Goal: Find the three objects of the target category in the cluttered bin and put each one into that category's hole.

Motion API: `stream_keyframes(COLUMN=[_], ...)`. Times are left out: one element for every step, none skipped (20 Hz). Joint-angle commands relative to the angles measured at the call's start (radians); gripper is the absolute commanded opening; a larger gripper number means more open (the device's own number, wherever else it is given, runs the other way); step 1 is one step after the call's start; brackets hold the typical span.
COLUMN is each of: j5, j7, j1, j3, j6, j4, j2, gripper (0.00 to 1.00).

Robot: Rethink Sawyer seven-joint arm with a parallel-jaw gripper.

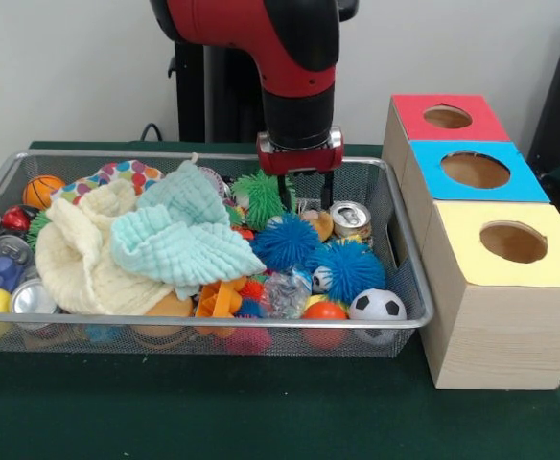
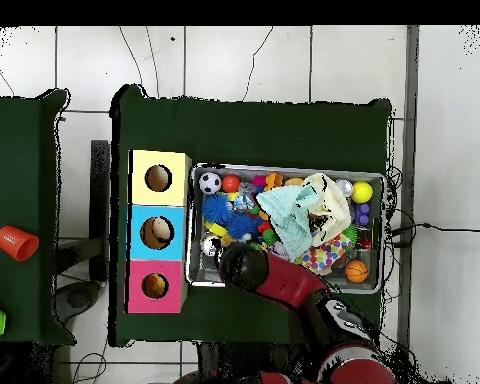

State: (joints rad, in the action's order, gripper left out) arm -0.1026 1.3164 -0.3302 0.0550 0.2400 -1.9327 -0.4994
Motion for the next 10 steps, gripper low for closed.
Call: stream_keyframes(j5=[-0.103, -0.107, -0.113, -0.117, -0.119, -0.121, -0.122, -0.123, -0.128, -0.132], j7=[0.237, 0.238, 0.240, 0.240, 0.239, 0.238, 0.236, 0.235, 0.241, 0.246], j1=[0.039, 0.045, 0.050, 0.052, 0.053, 0.053, 0.054, 0.058, 0.062, 0.061], j3=[0.011, 0.007, 0.005, 0.004, 0.005, 0.006, 0.005, 0.000, -0.007, -0.007], j6=[0.046, 0.043, 0.040, 0.037, 0.029, 0.027, 0.022, 0.022, 0.011, -0.003], j4=[0.220, 0.227, 0.237, 0.241, 0.248, 0.250, 0.254, 0.259, 0.261, 0.258], j2=[0.088, 0.094, 0.105, 0.110, 0.119, 0.123, 0.130, 0.133, 0.141, 0.144], gripper=[1.00, 1.00, 1.00, 1.00, 1.00, 1.00, 1.00, 1.00, 1.00, 1.00])
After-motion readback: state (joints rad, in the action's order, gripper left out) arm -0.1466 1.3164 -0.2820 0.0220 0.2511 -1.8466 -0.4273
